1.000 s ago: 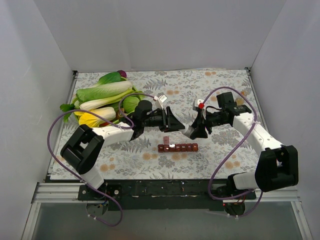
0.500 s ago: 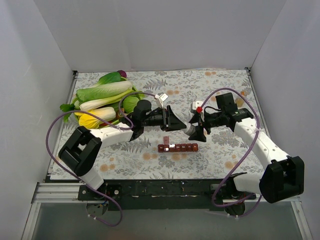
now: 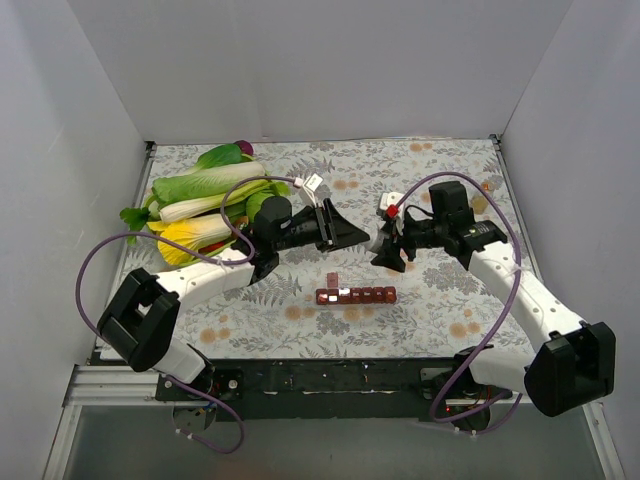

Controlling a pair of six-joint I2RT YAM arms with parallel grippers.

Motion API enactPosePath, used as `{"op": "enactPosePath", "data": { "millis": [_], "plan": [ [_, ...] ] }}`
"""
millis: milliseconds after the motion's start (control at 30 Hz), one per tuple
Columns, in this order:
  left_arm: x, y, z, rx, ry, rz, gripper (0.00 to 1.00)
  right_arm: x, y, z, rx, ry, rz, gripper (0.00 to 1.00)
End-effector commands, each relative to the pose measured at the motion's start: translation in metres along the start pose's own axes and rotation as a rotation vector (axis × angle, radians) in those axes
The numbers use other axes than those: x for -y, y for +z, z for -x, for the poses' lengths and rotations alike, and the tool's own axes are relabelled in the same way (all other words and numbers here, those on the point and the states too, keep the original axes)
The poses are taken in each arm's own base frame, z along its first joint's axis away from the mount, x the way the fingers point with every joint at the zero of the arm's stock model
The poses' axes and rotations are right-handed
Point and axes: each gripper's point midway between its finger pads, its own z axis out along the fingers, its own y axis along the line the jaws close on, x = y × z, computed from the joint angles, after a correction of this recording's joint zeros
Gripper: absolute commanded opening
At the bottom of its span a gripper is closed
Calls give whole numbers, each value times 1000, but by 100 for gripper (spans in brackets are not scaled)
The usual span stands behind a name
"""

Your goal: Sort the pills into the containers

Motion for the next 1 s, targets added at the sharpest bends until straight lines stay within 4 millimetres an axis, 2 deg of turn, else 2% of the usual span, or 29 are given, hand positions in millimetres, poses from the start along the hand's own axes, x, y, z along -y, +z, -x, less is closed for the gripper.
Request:
{"op": "enactPosePath", "data": {
  "millis": [0, 133, 300, 333, 400, 500, 567, 600, 633, 667, 767, 800, 867, 900, 967],
  "plan": [
    [8, -7, 12, 75, 26, 27, 0, 6, -6, 25, 65, -26, -55, 73],
    [7, -8, 13, 84, 15, 31, 0, 1, -4, 32, 88, -21, -25, 61],
    [10, -10, 14, 103, -1, 20, 0, -3, 1, 30, 91, -9, 6, 52],
    [11, -11, 15, 106, -2, 18, 0, -4, 2, 28, 87, -12, 9, 47],
    [10, -11, 14, 107, -5, 20, 0, -6, 3, 29, 91, -18, 26, 43],
    [9, -12, 13, 101, -5, 20, 0, -12, 3, 31, 107, -36, 55, 31],
    [13, -13, 10, 90, 10, 5, 0, -14, 4, 30, 110, -50, 69, 15],
    [14, -14, 9, 83, 15, -1, 4, -16, 3, 30, 110, -50, 75, 2],
    [16, -16, 8, 75, 33, -8, 15, -16, 3, 30, 109, -51, 76, 1],
    [20, -20, 9, 77, 50, -13, 38, -18, 3, 29, 111, -55, 87, 1],
    [21, -30, 8, 78, 134, -7, 67, -26, 1, 32, 125, -65, 120, 1],
    [31, -38, 10, 90, 184, -20, 79, -29, 0, 33, 131, -71, 132, 1],
    [28, -47, 12, 96, 291, 12, 91, -37, -3, 35, 140, -71, 158, 1],
    [37, -56, 14, 117, 343, 5, 98, -41, -5, 38, 155, -87, 178, 1],
    [36, -67, 16, 137, 454, 24, 98, -48, -7, 38, 162, -91, 202, 1]
  ]
}}
